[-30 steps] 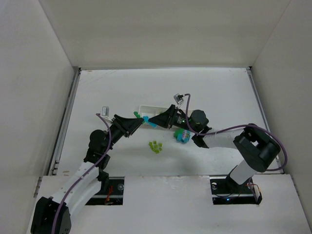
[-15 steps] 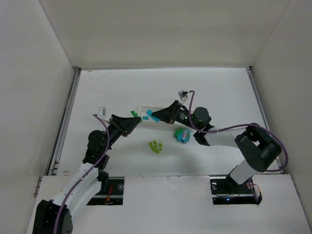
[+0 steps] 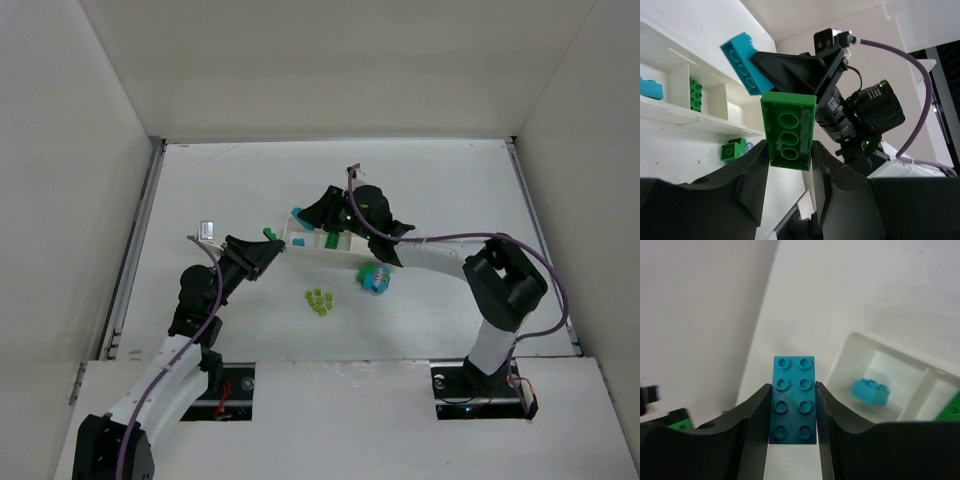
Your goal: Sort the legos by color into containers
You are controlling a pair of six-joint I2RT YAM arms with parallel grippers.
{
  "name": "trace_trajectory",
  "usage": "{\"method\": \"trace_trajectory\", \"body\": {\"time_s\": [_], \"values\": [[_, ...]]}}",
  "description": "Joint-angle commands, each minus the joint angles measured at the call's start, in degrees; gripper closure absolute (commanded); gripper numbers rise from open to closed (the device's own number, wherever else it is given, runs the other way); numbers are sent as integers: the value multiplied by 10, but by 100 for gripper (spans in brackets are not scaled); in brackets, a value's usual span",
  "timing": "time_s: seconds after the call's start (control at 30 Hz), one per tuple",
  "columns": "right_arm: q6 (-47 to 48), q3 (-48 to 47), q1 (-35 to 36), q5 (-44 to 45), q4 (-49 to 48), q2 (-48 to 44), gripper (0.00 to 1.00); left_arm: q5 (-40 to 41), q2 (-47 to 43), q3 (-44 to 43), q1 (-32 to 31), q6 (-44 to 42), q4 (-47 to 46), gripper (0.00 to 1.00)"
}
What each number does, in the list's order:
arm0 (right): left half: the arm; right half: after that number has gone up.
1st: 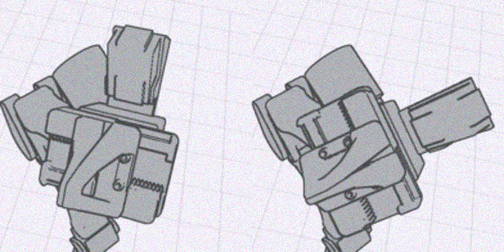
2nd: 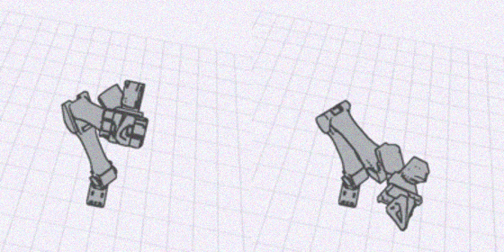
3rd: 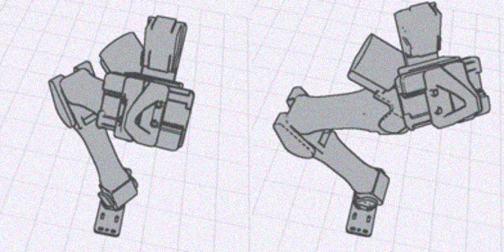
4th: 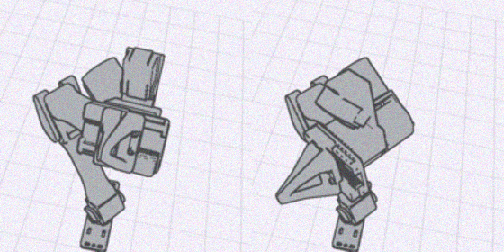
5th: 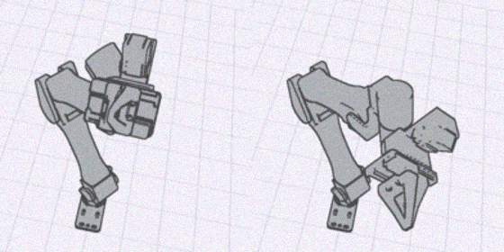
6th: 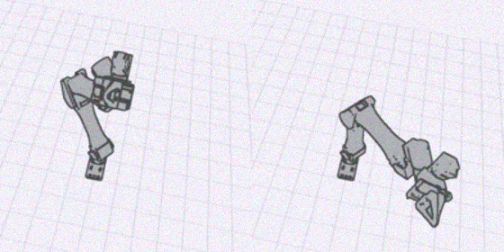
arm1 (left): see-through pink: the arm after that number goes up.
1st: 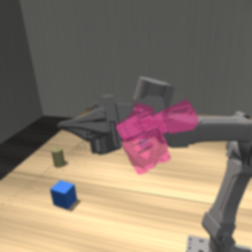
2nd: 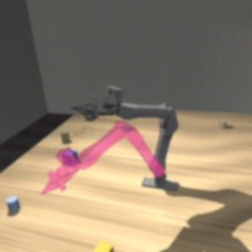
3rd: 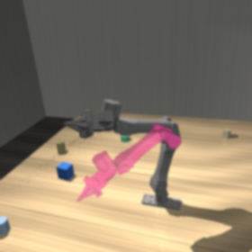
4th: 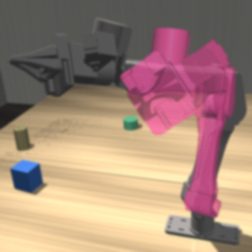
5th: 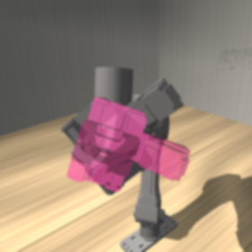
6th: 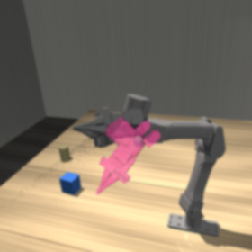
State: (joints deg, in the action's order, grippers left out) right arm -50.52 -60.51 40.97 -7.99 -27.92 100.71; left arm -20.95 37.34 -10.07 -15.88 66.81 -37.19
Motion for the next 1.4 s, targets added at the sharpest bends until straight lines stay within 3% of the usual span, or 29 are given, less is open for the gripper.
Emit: {"method": "trace_trajectory", "body": {"time_s": [0.0, 0.43, 0.63, 0.87, 1.1, 1.23, 1.37], "values": [[70, -67, 9, 46, 117, 30, 71, -2, -1, -6, 9, -26, -18, 85], [135, -201, 28, 81, 269, 110, 68, -2, 26, -14, 14, -62, -19, 85], [136, -221, 33, 90, 283, 124, 52, -2, 27, -15, 19, -67, -17, 85], [131, -224, 33, 89, 269, 115, 48, -2, 25, -19, 19, -70, -14, 85], [130, -113, 27, 110, 206, -6, 51, 6, 40, -29, -7, -79, -13, 86], [142, 21, -7, 149, 145, -135, 65, 28, 78, -53, -59, -103, -11, 86], [147, 143, -37, 167, 105, -254, 66, 84, 137, -92, -131, -148, 1, 86]]}}
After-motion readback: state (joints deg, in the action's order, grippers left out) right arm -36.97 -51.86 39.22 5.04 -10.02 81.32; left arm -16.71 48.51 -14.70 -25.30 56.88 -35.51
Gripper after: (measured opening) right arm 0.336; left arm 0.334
